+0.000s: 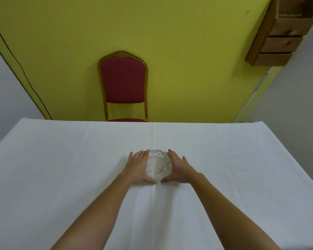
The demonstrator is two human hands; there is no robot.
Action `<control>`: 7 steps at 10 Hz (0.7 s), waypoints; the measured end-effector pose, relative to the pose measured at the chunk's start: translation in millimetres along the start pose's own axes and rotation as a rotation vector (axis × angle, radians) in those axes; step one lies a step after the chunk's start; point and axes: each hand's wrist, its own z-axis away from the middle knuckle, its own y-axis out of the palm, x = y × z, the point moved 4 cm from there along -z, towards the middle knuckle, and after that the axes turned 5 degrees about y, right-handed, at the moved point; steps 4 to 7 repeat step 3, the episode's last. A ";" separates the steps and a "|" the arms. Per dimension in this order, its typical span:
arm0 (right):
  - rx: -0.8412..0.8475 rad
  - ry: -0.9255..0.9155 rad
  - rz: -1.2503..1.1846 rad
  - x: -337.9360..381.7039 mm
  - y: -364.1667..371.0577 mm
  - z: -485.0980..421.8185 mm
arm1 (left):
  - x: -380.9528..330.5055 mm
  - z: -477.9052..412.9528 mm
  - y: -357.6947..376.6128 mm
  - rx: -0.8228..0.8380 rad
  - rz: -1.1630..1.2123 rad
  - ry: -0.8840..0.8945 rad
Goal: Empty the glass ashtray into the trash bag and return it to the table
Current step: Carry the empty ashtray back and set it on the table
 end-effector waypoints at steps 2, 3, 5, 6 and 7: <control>0.030 0.013 0.019 -0.9 3.7 -0.5 | -0.4 0.6 1.6 0.066 -0.004 -0.019; 0.096 0.035 0.049 -1.7 1.2 -1.8 | 0.8 2.2 -3.4 0.134 0.024 -0.022; 0.096 0.035 0.049 -1.7 1.2 -1.8 | 0.8 2.2 -3.4 0.134 0.024 -0.022; 0.096 0.035 0.049 -1.7 1.2 -1.8 | 0.8 2.2 -3.4 0.134 0.024 -0.022; 0.096 0.035 0.049 -1.7 1.2 -1.8 | 0.8 2.2 -3.4 0.134 0.024 -0.022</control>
